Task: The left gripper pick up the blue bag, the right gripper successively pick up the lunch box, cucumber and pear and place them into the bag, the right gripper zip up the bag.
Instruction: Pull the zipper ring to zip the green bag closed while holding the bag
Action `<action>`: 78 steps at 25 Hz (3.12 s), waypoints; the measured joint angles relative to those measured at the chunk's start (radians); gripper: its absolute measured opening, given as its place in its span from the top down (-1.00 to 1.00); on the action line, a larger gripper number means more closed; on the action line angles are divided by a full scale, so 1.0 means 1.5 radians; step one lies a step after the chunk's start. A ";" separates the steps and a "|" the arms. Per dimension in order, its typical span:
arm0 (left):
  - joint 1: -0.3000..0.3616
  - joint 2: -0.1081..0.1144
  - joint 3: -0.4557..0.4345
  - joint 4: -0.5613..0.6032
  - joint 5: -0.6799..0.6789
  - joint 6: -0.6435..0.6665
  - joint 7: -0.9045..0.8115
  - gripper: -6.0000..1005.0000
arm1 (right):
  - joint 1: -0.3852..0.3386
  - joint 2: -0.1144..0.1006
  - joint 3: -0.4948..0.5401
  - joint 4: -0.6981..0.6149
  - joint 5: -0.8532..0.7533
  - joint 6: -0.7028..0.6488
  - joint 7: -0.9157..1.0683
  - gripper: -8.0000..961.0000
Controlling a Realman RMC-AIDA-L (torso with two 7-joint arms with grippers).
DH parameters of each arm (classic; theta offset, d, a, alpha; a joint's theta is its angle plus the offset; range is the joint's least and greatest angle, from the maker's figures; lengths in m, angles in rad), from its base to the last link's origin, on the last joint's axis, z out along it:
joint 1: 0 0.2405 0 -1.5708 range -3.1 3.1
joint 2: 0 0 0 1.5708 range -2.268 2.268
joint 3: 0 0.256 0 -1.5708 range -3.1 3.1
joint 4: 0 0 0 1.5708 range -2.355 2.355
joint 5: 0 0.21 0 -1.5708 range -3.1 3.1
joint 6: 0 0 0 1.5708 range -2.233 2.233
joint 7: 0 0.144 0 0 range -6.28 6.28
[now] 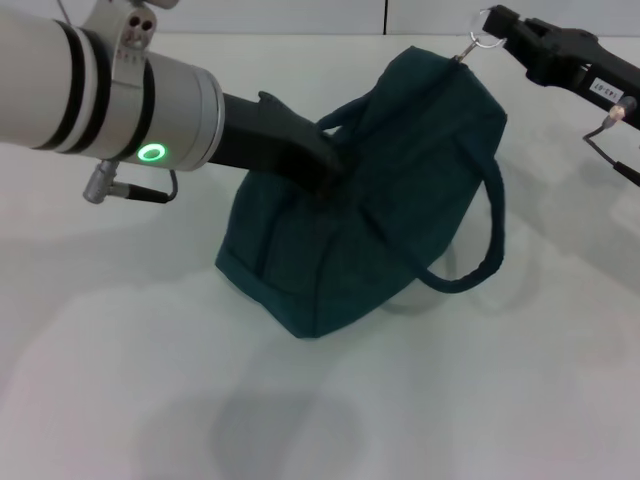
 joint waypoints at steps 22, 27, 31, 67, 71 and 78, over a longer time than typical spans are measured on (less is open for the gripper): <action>0.019 0.000 -0.034 0.000 -0.155 -0.023 0.120 0.89 | 0.001 0.002 0.062 0.083 0.016 0.038 0.113 0.92; 0.020 0.000 -0.035 0.001 -0.164 -0.029 0.128 0.90 | 0.002 0.004 0.059 0.093 0.016 0.043 0.121 0.92; 0.020 0.000 -0.035 0.001 -0.173 -0.033 0.132 0.90 | 0.005 0.004 0.061 0.107 0.016 0.047 0.123 0.92; 0.043 0.000 -0.051 0.016 -0.329 -0.049 0.286 0.90 | -0.002 0.008 0.056 0.163 0.013 -0.004 0.413 0.91; 0.045 0.000 -0.051 0.016 -0.343 -0.049 0.305 0.90 | -0.004 0.009 0.054 0.171 0.011 0.001 0.413 0.91; 0.046 0.000 -0.051 0.008 -0.345 -0.058 0.307 0.90 | -0.006 0.009 0.042 0.162 0.010 -0.019 0.399 0.91</action>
